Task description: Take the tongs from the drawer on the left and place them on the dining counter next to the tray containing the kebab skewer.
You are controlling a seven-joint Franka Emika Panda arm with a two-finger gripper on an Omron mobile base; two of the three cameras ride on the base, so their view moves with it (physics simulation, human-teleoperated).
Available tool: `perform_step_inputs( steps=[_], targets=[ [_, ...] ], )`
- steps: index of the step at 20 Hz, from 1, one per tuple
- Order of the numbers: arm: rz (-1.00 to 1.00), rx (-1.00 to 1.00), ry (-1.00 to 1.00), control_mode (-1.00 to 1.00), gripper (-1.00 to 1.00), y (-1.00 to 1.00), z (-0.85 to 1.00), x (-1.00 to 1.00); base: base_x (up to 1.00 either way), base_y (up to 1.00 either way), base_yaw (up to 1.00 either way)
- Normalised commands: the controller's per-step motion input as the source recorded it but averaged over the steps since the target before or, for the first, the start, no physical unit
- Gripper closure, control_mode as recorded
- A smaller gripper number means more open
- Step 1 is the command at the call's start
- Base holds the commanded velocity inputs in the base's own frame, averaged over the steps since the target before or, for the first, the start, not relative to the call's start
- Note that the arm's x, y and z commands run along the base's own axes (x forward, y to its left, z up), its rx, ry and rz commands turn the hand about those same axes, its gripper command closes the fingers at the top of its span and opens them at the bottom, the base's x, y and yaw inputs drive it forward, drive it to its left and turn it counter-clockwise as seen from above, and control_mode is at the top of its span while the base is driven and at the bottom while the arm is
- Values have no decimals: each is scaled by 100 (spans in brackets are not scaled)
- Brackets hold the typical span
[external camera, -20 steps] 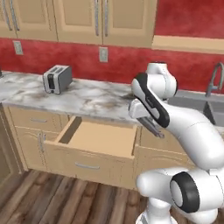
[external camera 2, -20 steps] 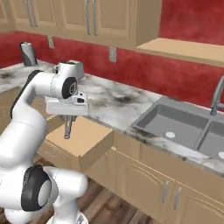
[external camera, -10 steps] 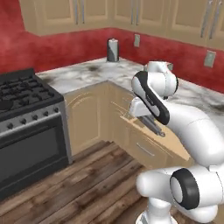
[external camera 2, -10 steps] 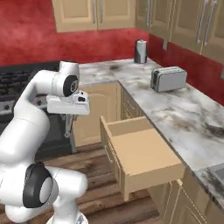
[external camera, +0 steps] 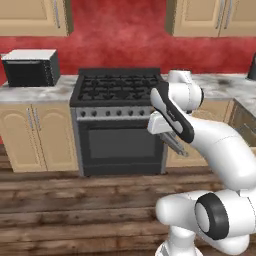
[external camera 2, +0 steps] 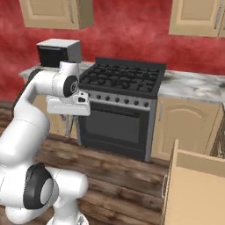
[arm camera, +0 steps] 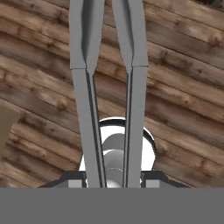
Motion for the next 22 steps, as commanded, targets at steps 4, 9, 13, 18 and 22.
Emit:
perform_step_inputs(
  steps=[4,9,13,18,22],
  targets=[
    [0,0,0,100,100,0,0,0,-2,-8,94],
    [0,0,0,100,100,0,0,0,0,-5,92],
    [0,0,0,100,100,0,0,0,-4,-3,85],
    [0,0,0,100,100,0,0,0,-1,-5,81],
    [0,0,0,100,100,0,0,0,30,-23,67]
  ],
)
